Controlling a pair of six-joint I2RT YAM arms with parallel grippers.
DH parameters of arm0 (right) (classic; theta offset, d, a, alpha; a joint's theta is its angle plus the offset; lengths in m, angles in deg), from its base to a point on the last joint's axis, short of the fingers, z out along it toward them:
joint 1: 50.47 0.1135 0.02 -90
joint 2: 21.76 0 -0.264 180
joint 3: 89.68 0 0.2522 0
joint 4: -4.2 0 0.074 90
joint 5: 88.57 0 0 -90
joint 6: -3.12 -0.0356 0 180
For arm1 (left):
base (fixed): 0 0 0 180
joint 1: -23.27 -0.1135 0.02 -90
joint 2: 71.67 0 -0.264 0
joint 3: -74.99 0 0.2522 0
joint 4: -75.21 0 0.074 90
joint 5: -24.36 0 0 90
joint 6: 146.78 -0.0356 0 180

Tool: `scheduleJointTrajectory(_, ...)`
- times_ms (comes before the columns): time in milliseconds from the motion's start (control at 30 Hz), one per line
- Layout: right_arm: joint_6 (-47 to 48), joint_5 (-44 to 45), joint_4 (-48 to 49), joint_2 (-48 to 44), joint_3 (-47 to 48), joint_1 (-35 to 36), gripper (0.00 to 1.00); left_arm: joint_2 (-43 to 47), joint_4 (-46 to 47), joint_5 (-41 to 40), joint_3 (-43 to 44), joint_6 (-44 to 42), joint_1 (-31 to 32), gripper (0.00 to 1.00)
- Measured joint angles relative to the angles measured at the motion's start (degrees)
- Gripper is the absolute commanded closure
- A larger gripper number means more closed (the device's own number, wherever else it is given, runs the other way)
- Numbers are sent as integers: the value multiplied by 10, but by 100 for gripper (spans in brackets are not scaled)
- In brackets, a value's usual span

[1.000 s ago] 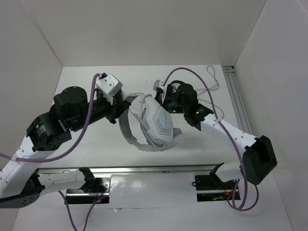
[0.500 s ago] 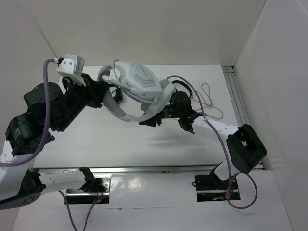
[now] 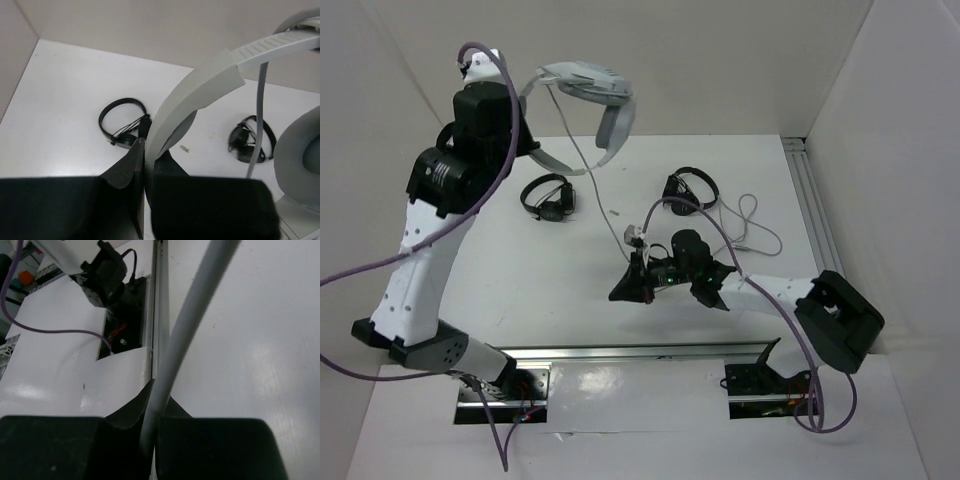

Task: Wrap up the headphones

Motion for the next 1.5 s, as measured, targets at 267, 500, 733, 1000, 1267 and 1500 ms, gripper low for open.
scheduleJointTrajectory(267, 51, 84, -117, -120, -2, 106, 99, -49, -12, -34, -92, 29, -111, 100)
scheduleJointTrajectory(500, 139, 202, -347, -177, 106, 150, 100, -69, 5, -70, -246, 5, -59, 100)
scheduleJointTrajectory(733, 230, 401, -528, -198, 272, 152, 100, -113, 16, -39, -372, -47, 30, 100)
scheduleJointTrajectory(1000, 316, 659, -587, -199, 321, 156, 100, -53, 79, 122, -499, -95, 91, 100)
scheduleJointTrajectory(1267, 387, 762, -508, -206, 299, 131, 97, 61, 112, 187, -547, -99, 192, 100)
scheduleJointTrajectory(1500, 380, 647, -488, -178, 302, -25, 99, 191, 129, 222, -557, -98, 251, 100)
